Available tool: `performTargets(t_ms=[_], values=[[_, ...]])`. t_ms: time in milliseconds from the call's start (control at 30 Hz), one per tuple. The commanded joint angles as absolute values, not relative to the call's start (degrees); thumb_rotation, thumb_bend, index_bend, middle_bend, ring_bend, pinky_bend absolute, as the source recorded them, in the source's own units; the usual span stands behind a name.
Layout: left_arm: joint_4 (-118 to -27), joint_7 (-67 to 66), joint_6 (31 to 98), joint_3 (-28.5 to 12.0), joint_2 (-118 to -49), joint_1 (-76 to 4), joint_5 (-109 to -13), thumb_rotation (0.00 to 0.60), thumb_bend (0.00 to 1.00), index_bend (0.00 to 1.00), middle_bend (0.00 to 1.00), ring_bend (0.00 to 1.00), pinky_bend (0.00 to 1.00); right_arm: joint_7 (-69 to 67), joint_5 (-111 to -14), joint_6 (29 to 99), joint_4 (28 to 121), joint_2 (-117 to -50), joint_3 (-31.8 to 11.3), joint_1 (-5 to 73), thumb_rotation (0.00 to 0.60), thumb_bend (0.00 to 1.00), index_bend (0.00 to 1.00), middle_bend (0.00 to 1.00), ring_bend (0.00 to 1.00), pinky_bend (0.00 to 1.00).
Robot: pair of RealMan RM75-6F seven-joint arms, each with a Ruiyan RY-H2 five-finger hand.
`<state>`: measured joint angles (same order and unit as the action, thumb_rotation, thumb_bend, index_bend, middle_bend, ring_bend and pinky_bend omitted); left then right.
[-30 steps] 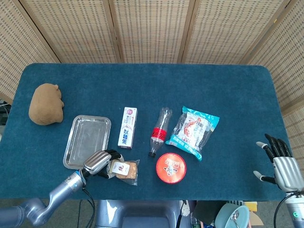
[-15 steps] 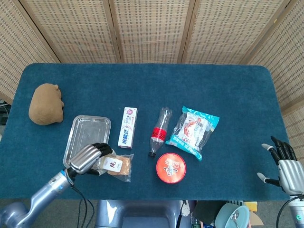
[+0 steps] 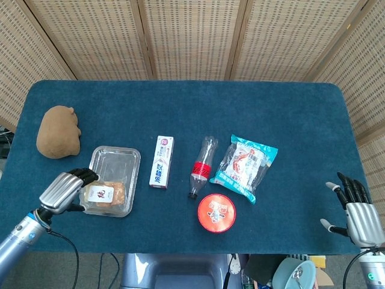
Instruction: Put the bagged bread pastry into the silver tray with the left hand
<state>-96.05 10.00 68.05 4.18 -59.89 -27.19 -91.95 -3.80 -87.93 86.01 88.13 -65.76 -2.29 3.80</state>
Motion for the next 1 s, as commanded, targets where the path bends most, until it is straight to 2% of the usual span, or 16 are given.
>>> performTargets(t_ms=[33, 300, 333, 367, 433, 467, 767, 1000], values=[[-90.4, 15.0, 67.7, 4.0, -59.9, -26.6, -90.8, 0.600, 0.40, 0.56, 0.44, 0.27, 0.30, -1.4, -87.7, 86.2, 90.1, -65.7, -2.6, 3.9, 0.600, 0.09, 0.17, 0.00, 0.00, 0.00], [-82.4, 20.7, 66.8, 3.4, -61.8, -27.1, -91.4, 0.600, 0.40, 0.54, 0.41, 0.26, 0.27, 1.9, -85.7, 84.4, 91.9, -66.6, -3.2, 4.5, 0.600, 0.09, 0.17, 0.00, 0.00, 0.00], [-82.1, 20.8, 66.5, 3.4, -61.9, -27.2, -91.4, 0.600, 0.39, 0.48, 0.35, 0.21, 0.24, 1.9, -85.6, 84.3, 91.9, -66.7, -3.3, 4.5, 0.600, 0.09, 0.17, 0.00, 0.00, 0.00], [-82.0, 20.7, 65.6, 3.6, -61.8, -27.4, -91.3, 0.600, 0.36, 0.39, 0.23, 0.14, 0.17, 1.9, -85.5, 84.3, 91.9, -66.8, -3.4, 4.6, 0.600, 0.09, 0.17, 0.00, 0.00, 0.00], [-82.8, 20.7, 63.2, 3.8, -61.2, -28.2, -90.8, 0.600, 0.32, 0.24, 0.07, 0.03, 0.07, 1.8, -85.4, 84.2, 91.8, -66.9, -3.5, 4.7, 0.600, 0.09, 0.17, 0.00, 0.00, 0.00], [-83.1, 20.7, 62.8, 3.8, -61.1, -28.3, -90.7, 0.600, 0.29, 0.18, 0.01, 0.00, 0.02, 1.9, -85.3, 84.1, 91.7, -66.9, -3.6, 4.7, 0.600, 0.09, 0.17, 0.00, 0.00, 0.00], [-86.5, 14.6, 63.1, 2.6, -58.9, -27.4, -87.8, 0.600, 0.22, 0.00, 0.00, 0.00, 0.00, 0.5, -85.0, 83.6, 91.0, -66.6, -3.9, 5.0, 0.600, 0.09, 0.17, 0.00, 0.00, 0.00], [-89.2, 11.7, 64.4, 1.6, -57.6, -26.4, -86.5, 0.600, 0.21, 0.00, 0.00, 0.00, 0.00, 0.2, -85.2, 83.4, 90.9, -66.4, -3.9, 5.2, 0.600, 0.09, 0.17, 0.00, 0.00, 0.00]])
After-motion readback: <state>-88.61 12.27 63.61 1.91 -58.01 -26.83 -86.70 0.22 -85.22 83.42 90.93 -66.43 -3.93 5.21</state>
